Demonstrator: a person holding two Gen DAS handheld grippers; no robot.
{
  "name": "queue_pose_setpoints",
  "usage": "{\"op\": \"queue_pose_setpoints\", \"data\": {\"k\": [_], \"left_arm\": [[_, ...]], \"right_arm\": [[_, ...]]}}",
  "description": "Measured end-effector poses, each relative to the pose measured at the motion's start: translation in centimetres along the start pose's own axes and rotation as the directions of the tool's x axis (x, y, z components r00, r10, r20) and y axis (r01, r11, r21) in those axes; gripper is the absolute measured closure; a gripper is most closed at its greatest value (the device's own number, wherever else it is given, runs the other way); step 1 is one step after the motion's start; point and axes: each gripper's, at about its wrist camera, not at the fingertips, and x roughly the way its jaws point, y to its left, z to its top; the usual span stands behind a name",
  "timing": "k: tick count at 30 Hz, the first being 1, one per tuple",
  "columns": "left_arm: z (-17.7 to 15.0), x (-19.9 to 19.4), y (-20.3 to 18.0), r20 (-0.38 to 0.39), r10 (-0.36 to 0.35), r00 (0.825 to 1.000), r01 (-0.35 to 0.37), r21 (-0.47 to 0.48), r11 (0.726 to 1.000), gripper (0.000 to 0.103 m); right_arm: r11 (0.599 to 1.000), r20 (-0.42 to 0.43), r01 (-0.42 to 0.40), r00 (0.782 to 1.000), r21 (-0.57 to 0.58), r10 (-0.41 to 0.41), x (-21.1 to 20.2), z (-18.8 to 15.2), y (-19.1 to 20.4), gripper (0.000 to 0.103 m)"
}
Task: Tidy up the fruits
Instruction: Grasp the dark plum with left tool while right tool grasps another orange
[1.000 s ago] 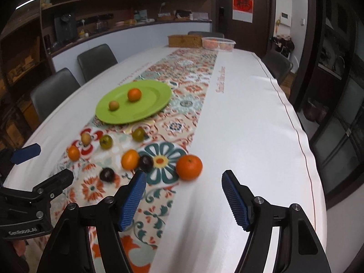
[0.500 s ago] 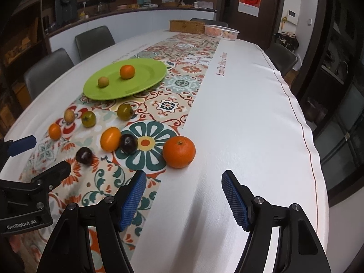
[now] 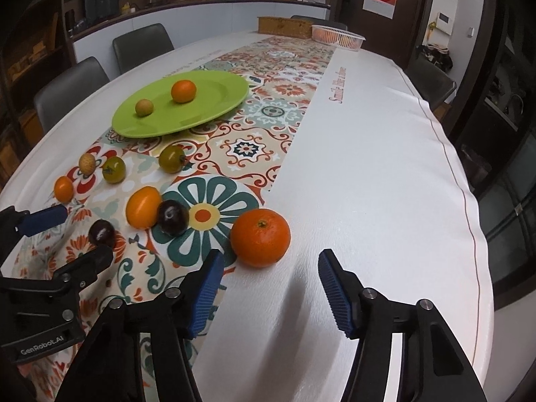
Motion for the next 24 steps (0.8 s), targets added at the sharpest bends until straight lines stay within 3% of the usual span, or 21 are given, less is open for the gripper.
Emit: {"op": "queue_pose_setpoints", "data": {"k": [12, 16, 24], "left_arm": [[0.2, 1.5, 0.2, -0.068, -0.048, 0.996, 0.048, -0.014, 0.999, 0.07], [0.2, 1.5, 0.1, -0.068, -0.054, 0.996, 0.054, -0.002, 0.999, 0.073], [0.4, 1.4, 0.1, -0.054, -0.055, 0.997, 0.056, 0.008, 0.998, 0.073]], "right_arm": [[1.0, -0.019, -0.023, 1.0, -0.01, 0.022, 1.6, 0.7, 0.3, 0.053], [0.999, -0.031, -0.039, 0.999, -0.007, 0.038, 2.0, 0.6, 0.4, 0.06], [0.999, -0.027, -0.034, 0.999, 0.0, 0.034, 2.1, 0.5, 0.4, 0.061]]}}
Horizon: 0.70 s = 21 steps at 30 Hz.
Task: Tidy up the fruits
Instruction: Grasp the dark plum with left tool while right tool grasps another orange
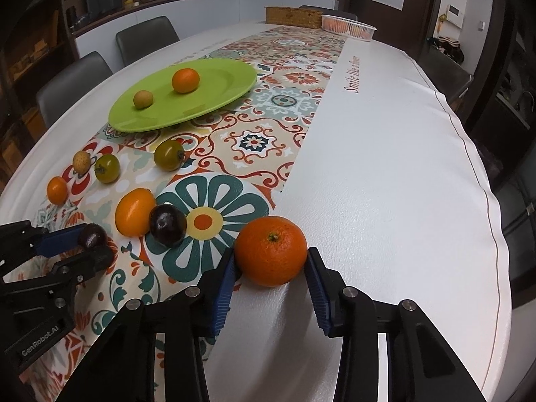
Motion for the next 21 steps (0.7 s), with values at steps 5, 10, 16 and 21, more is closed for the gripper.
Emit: {"op": "queue_pose_setpoints", "data": {"k": [5, 10, 16, 21], "left_arm": [[0.1, -0.8, -0.1, 0.023, -0.011, 1.0, 0.011, 0.006, 1.0, 0.073], [0.1, -1.9, -0.2, 0.051, -0.022, 0.998, 0.021, 0.013, 1.0, 0.073], [0.0, -3.5, -0.2, 0.089, -0.031, 0.995, 0.03, 0.019, 0.999, 0.073], [-0.1, -5.1, 0.0, 0.13, -0.034, 0.991, 0.031, 0.02, 0.999, 0.073]], "right_arm": [[1.0, 0.018, -0.008, 1.0, 0.003, 0.008, -1.0, -0.2, 0.1, 0.061], [1.0, 0.043, -0.021, 0.999, -0.004, 0.021, -2.6, -0.4, 0.8, 0.061], [0.999, 0.076, -0.032, 0.997, -0.018, 0.033, -4.5, -0.4, 1.6, 0.061], [0.999, 0.11, -0.037, 0.993, -0.022, 0.039, -6.1, -0.2, 2.2, 0.061]]}}
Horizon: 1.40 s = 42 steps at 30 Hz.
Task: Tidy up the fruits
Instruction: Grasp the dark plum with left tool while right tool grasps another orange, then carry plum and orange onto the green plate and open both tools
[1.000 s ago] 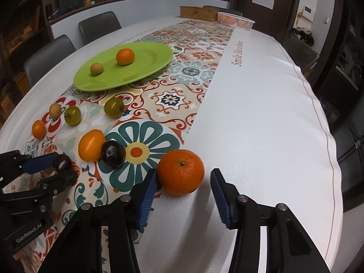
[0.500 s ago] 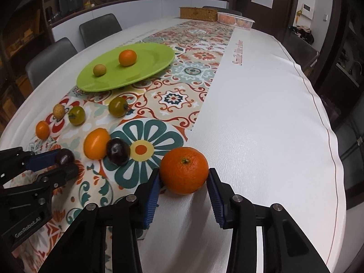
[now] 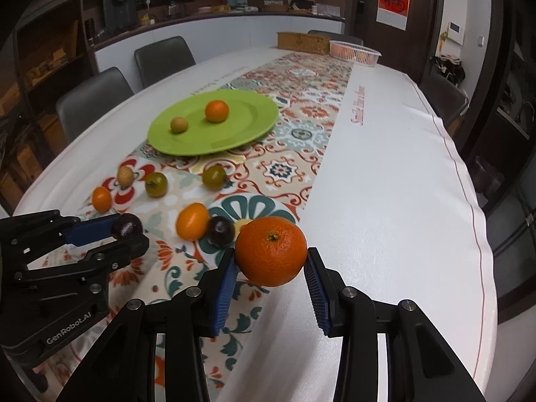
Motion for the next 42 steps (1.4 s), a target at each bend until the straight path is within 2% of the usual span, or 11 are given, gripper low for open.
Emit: {"op": "queue_pose_setpoints", "data": {"k": [11, 20, 35, 42], "left_arm": [[1.4, -3.5, 1.7, 0.098, 0.003, 0.995, -0.003, -0.002, 1.0, 0.073], [3.2, -4.3, 3.6, 0.156, 0.02, 0.988, -0.023, 0.017, 1.0, 0.073], [8.3, -2.2, 7.5, 0.202, 0.034, 0.979, -0.046, 0.053, 0.998, 0.074], [10.3, 0.2, 9.2, 0.183, 0.03, 0.983, -0.043, 0.066, 0.997, 0.074]], "right_arm": [[1.0, 0.077, -0.024, 0.997, -0.007, 0.025, -2.3, 1.9, 1.7, 0.061], [0.999, 0.114, -0.04, 0.993, -0.034, 0.044, -2.6, 4.2, 3.4, 0.061], [0.997, 0.128, -0.045, 0.99, -0.068, 0.054, 0.4, 10.5, 5.1, 0.061], [0.996, 0.093, -0.047, 0.994, -0.076, 0.054, 3.3, 12.8, 5.3, 0.061]]}}
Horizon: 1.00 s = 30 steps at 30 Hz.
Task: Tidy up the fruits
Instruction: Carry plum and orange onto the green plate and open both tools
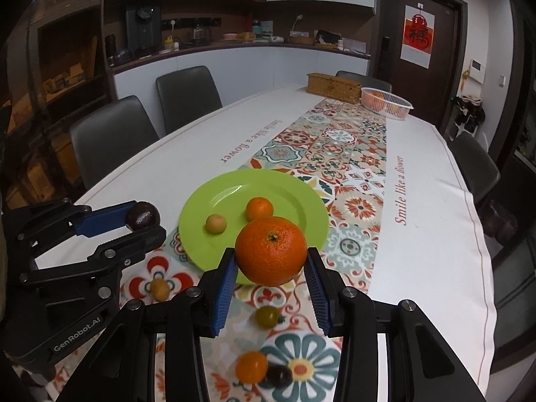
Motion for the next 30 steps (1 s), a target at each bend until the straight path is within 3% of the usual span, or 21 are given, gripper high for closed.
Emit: {"op": "queue_pose_setpoints", "data": {"k": [10, 17, 30], "left_arm": [[1.7, 4.3, 1.9, -0.031, -0.021, 0.999, 0.021, 0.01, 1.0, 0.074], [2.3, 8.4, 3.5, -0.096, -0.05, 0.994, 0.047, -0.026, 0.999, 0.074], [3.1, 13.0, 4.1, -0.168, -0.027, 0.985, 0.028, 0.003, 1.0, 0.073]], "right_arm": [[1.0, -0.076, -0.002, 0.997, 0.004, 0.002, 4.9, 1.7, -0.5, 0.061], [1.0, -0.129, 0.009, 0.992, 0.011, -0.007, 8.4, 3.3, -1.1, 0.061], [0.999, -0.226, 0.029, 0.974, 0.02, -0.023, 13.1, 3.7, -2.0, 0.061]]}}
